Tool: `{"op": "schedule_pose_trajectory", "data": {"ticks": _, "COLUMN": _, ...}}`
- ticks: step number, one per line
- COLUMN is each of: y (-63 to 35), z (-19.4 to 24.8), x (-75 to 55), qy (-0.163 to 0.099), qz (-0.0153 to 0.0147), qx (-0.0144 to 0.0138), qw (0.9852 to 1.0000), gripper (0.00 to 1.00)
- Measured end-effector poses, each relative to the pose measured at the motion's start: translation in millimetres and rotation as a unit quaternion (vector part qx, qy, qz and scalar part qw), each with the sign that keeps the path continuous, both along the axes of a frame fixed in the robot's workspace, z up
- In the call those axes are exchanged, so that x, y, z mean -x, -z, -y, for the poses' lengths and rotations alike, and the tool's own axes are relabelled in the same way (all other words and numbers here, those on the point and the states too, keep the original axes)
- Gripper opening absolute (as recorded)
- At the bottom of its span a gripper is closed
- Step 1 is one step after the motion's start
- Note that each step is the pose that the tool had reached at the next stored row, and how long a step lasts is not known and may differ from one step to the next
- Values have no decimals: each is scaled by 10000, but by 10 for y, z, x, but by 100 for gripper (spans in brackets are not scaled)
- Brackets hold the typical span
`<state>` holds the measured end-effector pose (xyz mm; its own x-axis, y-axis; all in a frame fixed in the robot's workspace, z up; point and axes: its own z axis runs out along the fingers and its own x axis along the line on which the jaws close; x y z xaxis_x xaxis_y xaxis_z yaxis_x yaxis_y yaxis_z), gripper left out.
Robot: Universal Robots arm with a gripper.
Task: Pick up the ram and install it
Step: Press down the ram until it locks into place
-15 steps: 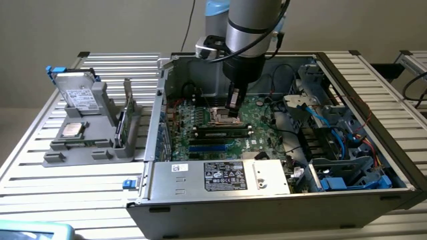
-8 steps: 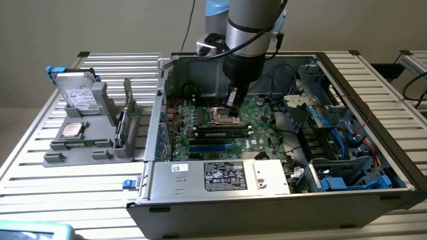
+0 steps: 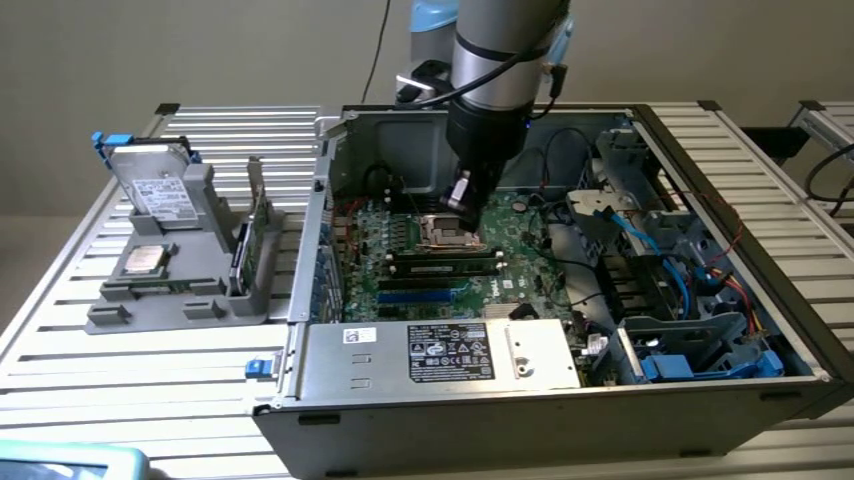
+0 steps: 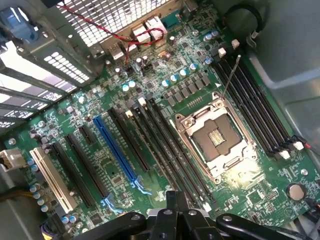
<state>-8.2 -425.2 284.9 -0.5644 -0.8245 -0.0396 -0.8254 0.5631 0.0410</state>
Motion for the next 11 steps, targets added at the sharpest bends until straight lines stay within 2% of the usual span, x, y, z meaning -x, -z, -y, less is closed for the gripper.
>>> {"op": "schedule_pose_trajectory", "data": {"ticks": 4, "y": -13, "z": 0, "x": 0, "qy": 297, "qz": 1, "qx": -1, "qw": 9996, "gripper": 11}}
{"op": "schedule_pose_trajectory", "data": {"ticks": 7, "y": -14, "z": 0, "x": 0, "qy": 504, "qz": 0, "qx": 8, "qw": 9987, "gripper": 11}}
{"op": "schedule_pose_trajectory", "data": {"ticks": 11, "y": -4, "z": 0, "x": 0, "qy": 901, "qz": 0, "qx": 12, "qw": 9959, "gripper": 11}}
